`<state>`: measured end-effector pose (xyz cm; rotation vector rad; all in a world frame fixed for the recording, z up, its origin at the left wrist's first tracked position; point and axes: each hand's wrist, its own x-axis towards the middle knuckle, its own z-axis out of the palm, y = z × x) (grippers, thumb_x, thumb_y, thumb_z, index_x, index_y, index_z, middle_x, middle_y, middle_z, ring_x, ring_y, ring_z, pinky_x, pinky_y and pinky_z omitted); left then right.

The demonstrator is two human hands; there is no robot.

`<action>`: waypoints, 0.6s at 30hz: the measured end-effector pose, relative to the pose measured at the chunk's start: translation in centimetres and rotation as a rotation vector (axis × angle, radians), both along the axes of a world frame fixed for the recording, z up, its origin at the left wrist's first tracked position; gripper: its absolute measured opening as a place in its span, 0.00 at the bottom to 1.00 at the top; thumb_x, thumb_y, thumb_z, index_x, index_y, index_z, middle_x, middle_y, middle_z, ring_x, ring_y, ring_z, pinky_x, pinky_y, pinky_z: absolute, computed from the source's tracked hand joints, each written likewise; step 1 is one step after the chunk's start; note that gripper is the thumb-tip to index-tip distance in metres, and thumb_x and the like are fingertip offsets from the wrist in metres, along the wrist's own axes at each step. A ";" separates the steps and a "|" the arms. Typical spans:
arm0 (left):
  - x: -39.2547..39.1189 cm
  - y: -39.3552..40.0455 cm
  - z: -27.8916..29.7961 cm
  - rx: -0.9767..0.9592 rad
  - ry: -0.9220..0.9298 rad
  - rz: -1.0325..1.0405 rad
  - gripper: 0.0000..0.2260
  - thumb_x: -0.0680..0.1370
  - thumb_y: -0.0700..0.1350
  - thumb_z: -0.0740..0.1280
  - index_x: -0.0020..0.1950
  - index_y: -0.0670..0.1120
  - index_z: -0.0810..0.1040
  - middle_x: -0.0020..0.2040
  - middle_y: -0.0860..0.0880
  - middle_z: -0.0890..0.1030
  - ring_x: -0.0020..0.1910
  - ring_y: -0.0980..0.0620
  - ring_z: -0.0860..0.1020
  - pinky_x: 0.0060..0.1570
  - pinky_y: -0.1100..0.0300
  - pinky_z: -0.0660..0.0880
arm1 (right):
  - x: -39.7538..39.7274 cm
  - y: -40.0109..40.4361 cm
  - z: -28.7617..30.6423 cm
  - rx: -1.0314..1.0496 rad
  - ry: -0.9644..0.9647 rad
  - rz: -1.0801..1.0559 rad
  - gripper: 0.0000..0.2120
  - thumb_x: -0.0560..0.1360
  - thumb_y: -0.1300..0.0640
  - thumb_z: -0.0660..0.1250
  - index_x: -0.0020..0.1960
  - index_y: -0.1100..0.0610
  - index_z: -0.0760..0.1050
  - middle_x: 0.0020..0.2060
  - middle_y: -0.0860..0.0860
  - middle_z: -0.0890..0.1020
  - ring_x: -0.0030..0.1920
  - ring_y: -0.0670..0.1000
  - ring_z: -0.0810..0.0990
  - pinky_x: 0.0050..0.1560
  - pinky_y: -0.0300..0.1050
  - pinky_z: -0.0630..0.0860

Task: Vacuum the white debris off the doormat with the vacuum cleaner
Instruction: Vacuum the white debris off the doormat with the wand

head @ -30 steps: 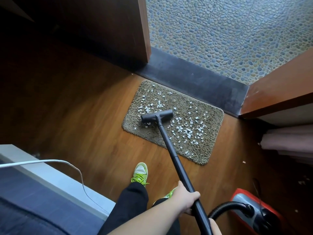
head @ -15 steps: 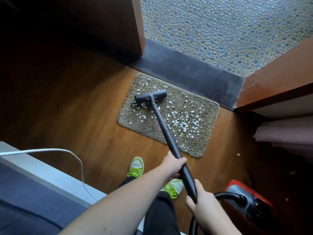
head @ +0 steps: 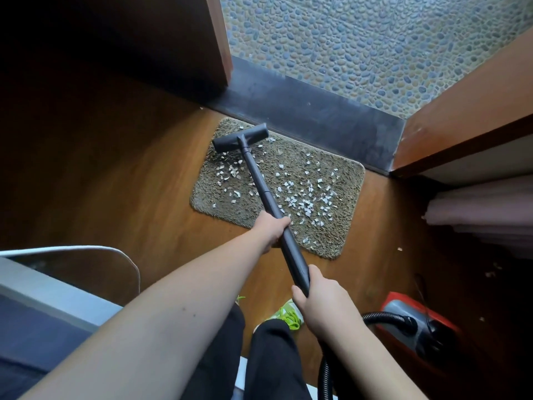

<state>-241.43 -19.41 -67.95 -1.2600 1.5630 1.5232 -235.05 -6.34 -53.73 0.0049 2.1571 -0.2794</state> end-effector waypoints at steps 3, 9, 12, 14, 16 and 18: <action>-1.3 -0.9 -0.8 -0.041 -0.006 -0.021 0.18 0.76 0.45 0.70 0.61 0.39 0.68 0.53 0.40 0.78 0.44 0.44 0.80 0.35 0.54 0.79 | -1.3 -1.4 -0.5 -0.013 -0.023 -0.019 0.16 0.80 0.48 0.60 0.61 0.57 0.66 0.56 0.56 0.79 0.57 0.58 0.79 0.48 0.45 0.70; -2.3 -1.7 -1.6 -0.091 -0.008 -0.032 0.22 0.74 0.47 0.71 0.62 0.38 0.70 0.54 0.38 0.79 0.48 0.41 0.81 0.44 0.48 0.82 | -5.3 -4.1 -3.6 -0.070 -0.112 -0.110 0.21 0.76 0.50 0.64 0.63 0.60 0.65 0.60 0.59 0.78 0.59 0.59 0.78 0.49 0.46 0.71; -2.3 -1.7 -1.9 -0.110 -0.016 -0.035 0.22 0.74 0.47 0.71 0.63 0.39 0.70 0.55 0.39 0.78 0.49 0.40 0.81 0.42 0.50 0.80 | -5.7 -5.2 -4.8 -0.083 -0.087 -0.086 0.19 0.79 0.51 0.61 0.64 0.61 0.64 0.61 0.60 0.76 0.61 0.60 0.76 0.51 0.46 0.70; -2.1 -1.8 -2.2 -0.128 -0.022 -0.037 0.22 0.75 0.48 0.71 0.63 0.41 0.69 0.55 0.39 0.78 0.50 0.40 0.80 0.44 0.49 0.81 | -5.4 -5.4 -5.0 -0.077 -0.065 -0.055 0.17 0.80 0.52 0.58 0.64 0.61 0.64 0.61 0.61 0.76 0.61 0.60 0.75 0.52 0.47 0.70; -1.8 -1.8 -2.3 -0.130 -0.023 -0.033 0.21 0.75 0.49 0.71 0.62 0.41 0.69 0.55 0.39 0.78 0.50 0.40 0.80 0.45 0.47 0.81 | -5.1 -5.1 -5.2 -0.075 -0.054 -0.054 0.16 0.80 0.52 0.58 0.63 0.60 0.65 0.59 0.60 0.77 0.60 0.60 0.76 0.51 0.48 0.70; -1.6 -1.7 -2.5 -0.138 -0.026 -0.039 0.22 0.74 0.50 0.71 0.62 0.42 0.70 0.56 0.40 0.78 0.50 0.40 0.80 0.45 0.47 0.82 | -4.9 -4.7 -5.4 -0.074 -0.054 -0.060 0.14 0.80 0.51 0.58 0.60 0.59 0.66 0.57 0.59 0.77 0.57 0.60 0.77 0.49 0.48 0.71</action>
